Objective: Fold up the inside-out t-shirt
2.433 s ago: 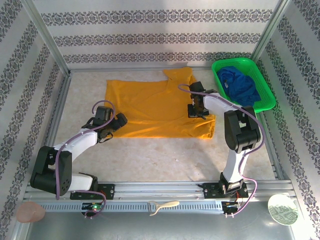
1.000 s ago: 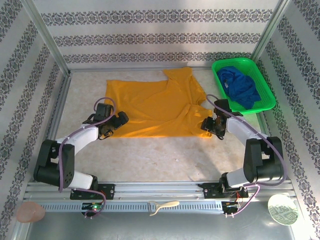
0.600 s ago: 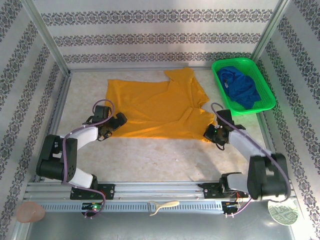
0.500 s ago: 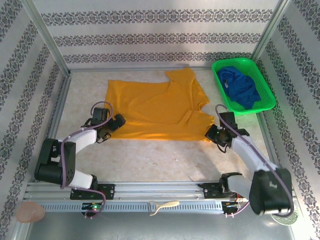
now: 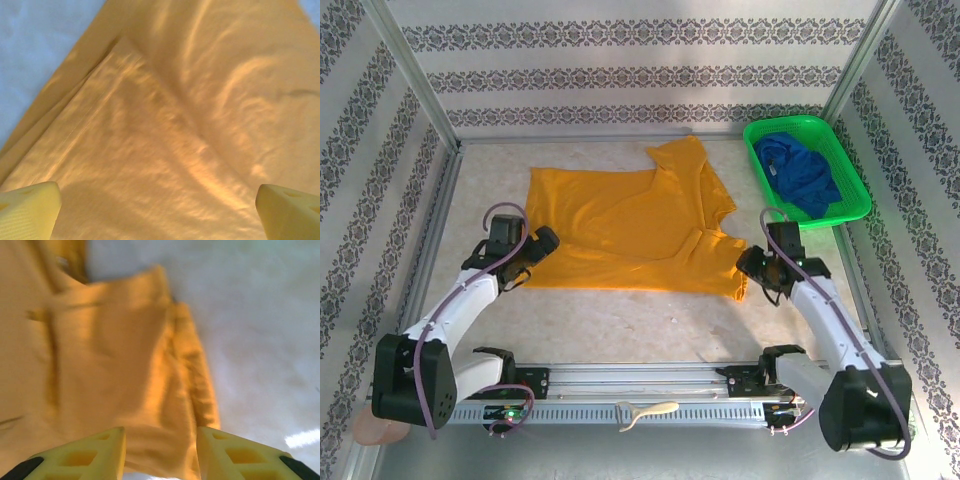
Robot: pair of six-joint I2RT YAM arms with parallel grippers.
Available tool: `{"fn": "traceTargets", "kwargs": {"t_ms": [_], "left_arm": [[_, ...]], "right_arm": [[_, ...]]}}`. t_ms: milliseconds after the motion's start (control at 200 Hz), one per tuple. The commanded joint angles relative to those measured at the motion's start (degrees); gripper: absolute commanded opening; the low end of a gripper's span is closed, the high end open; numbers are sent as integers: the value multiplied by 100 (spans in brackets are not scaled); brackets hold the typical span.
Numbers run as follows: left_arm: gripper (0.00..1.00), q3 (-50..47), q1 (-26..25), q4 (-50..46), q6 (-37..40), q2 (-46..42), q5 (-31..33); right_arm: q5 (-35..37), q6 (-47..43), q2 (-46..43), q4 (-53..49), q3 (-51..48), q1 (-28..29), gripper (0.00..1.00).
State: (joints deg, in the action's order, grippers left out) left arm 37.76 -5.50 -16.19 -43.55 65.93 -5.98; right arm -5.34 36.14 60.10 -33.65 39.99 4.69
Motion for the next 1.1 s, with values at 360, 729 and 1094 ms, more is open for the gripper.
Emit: {"fn": "traceTargets", "kwargs": {"t_ms": [360, 729, 1094], "left_arm": [[100, 771, 113, 388, 420, 1646, -204], [100, 942, 240, 6, 407, 1509, 125], [100, 1867, 695, -897, 1061, 2338, 400]], "right_arm": [[225, -1074, 3738, -8, 2793, 1285, 44], [374, -965, 4861, -1, 3511, 1402, 39], [175, -903, 4617, 91, 3691, 1458, 0]]}}
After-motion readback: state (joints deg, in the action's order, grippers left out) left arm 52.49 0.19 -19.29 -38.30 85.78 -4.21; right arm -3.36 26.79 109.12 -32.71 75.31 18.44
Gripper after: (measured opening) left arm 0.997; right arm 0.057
